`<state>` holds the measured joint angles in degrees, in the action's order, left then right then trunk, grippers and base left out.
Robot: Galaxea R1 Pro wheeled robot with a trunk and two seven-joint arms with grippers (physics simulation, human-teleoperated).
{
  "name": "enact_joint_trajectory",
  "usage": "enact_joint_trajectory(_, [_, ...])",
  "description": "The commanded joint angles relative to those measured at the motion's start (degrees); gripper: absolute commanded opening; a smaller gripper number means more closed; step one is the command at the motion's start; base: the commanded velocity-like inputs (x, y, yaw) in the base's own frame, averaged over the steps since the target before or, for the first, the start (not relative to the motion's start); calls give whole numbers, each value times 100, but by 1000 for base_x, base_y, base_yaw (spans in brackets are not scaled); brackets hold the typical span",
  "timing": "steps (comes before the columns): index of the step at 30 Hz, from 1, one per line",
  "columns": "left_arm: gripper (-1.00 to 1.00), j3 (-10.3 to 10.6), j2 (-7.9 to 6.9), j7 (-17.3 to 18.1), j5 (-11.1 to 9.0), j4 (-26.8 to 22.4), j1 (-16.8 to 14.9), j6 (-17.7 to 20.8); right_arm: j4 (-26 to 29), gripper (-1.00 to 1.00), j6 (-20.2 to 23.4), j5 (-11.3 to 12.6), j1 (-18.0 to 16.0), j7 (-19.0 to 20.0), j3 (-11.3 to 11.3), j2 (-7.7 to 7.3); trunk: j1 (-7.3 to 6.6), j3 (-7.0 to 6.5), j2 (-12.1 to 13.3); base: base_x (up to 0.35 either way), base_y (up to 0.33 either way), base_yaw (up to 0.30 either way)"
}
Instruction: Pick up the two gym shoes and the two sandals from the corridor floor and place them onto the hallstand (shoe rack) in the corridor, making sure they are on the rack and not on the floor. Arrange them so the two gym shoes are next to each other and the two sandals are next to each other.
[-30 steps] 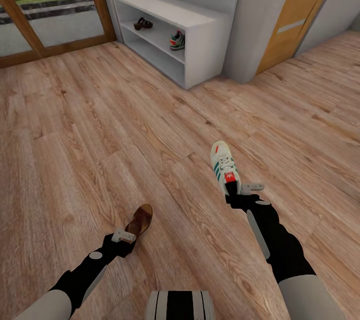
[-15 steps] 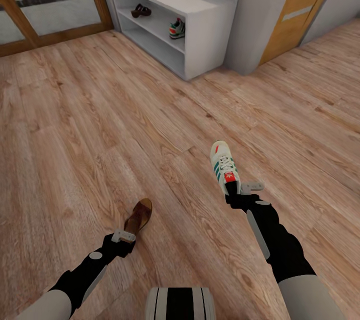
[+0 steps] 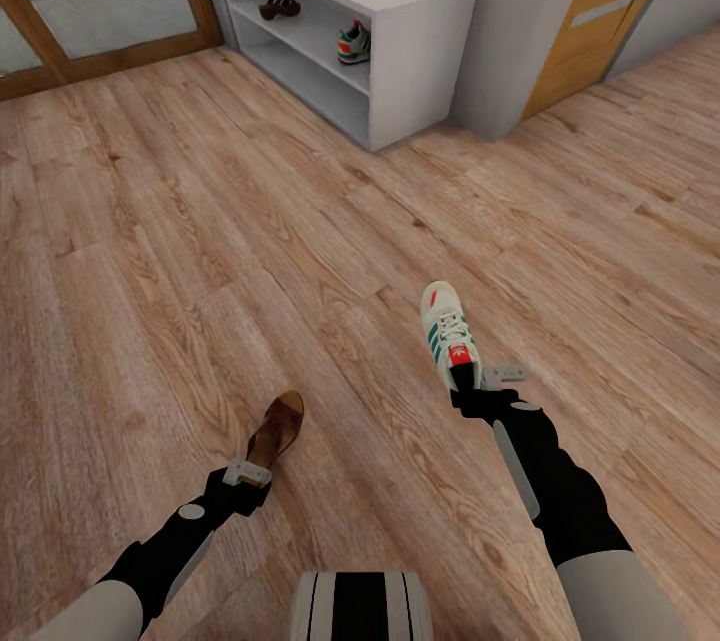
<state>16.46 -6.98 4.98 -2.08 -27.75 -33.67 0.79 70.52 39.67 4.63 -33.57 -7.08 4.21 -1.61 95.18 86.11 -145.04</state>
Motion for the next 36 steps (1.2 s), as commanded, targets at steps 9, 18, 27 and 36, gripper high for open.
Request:
enact_joint_trajectory(9, [100,24,-5,3,-20,-7,-4,8,6,-100,23,50,-5,-65,19,-6,9,128,-7,0,0,28])
enact_joint_trajectory(18, [100,24,-5,2,-20,-9,-6,9,6,-100,23,52,-3,-65,18,-6,9,146,-7,0,0,72])
enact_joint_trajectory(27, [100,24,-5,0,-20,-7,-7,8,6,-100,24,54,-2,-65,16,-6,22,289,-13,0,0,10])
enact_joint_trajectory(36, [100,24,-5,-1,-20,-10,-5,9,6,-100,23,54,-3,-65,19,-6,22,298,-13,0,0,0])
